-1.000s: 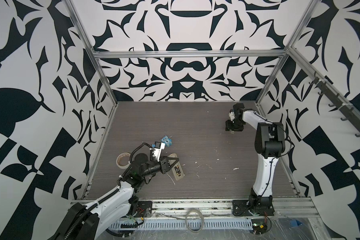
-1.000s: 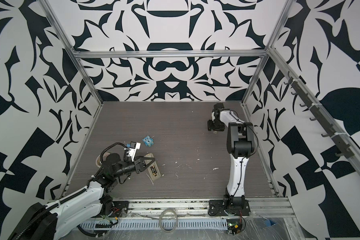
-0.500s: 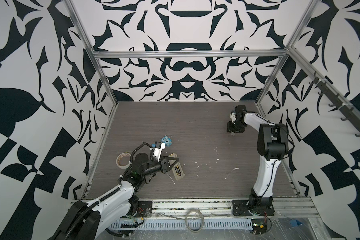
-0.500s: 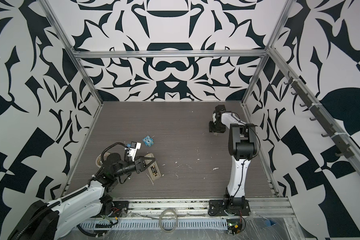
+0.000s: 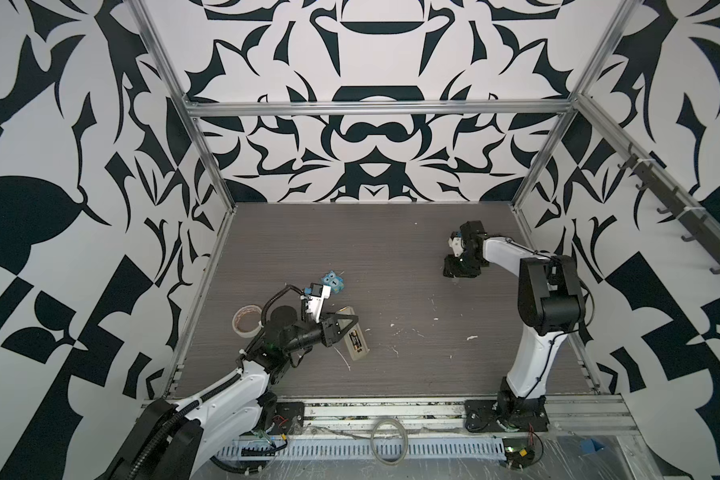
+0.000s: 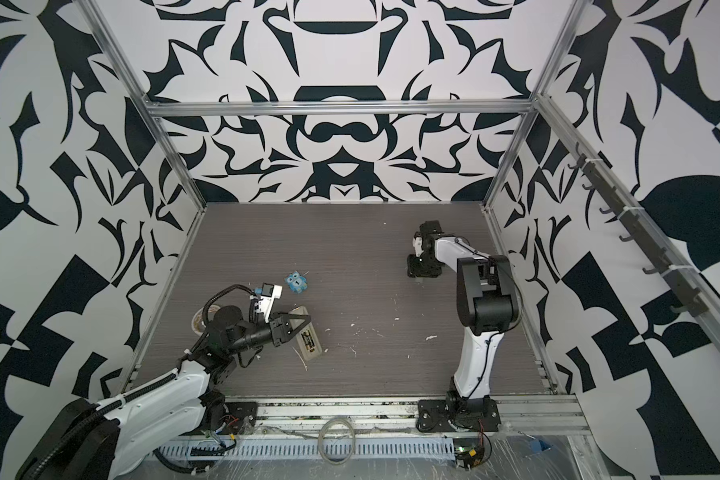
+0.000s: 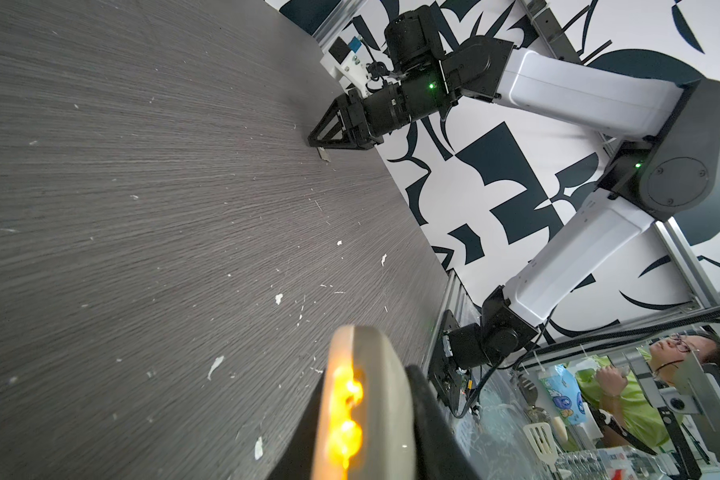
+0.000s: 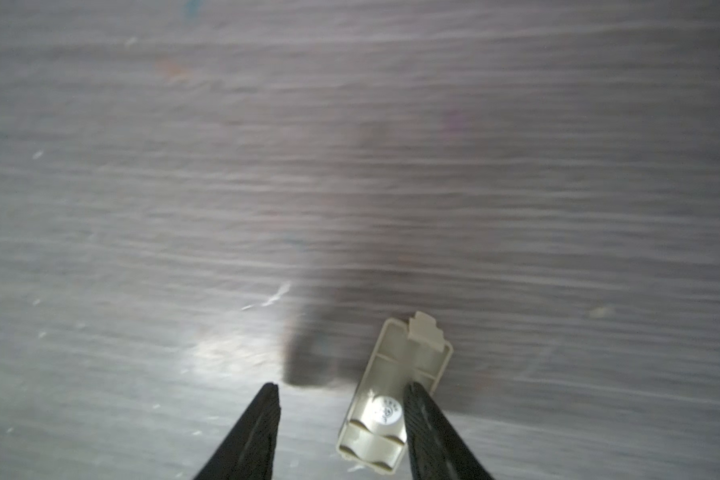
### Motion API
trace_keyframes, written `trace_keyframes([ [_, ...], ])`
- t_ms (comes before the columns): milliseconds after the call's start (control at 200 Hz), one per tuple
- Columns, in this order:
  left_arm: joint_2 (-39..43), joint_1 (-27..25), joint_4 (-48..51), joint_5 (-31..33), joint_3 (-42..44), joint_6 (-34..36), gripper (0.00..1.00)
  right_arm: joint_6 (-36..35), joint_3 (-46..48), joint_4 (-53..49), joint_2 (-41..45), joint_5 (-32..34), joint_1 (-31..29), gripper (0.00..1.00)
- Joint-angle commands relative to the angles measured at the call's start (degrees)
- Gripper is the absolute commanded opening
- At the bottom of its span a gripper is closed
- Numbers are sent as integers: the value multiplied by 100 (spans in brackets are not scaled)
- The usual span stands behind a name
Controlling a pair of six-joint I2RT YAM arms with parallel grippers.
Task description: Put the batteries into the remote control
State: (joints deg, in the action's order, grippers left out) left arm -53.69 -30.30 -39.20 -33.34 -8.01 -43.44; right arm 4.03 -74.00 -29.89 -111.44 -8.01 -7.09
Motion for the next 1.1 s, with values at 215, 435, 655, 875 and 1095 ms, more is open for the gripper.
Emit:
trace_keyframes([
  [215, -27, -11, -210, 67, -41, 82, 0, 63, 307, -406, 571, 757, -1013, 51],
  [435, -78, -11, -237, 47, -52, 81, 0, 54, 248, -558, 974, 851, -1057, 52],
  [655, -94, -11, -224, 55, -60, 95, 0, 59, 202, -439, 731, 664, -1052, 52],
  [875, -133, -11, -220, 56, -63, 103, 0, 32, -25, -393, 374, 568, -1057, 50],
  [1095, -167, -10, -219, 52, -69, 117, 0, -43, -106, -396, 220, 704, -1057, 47],
])
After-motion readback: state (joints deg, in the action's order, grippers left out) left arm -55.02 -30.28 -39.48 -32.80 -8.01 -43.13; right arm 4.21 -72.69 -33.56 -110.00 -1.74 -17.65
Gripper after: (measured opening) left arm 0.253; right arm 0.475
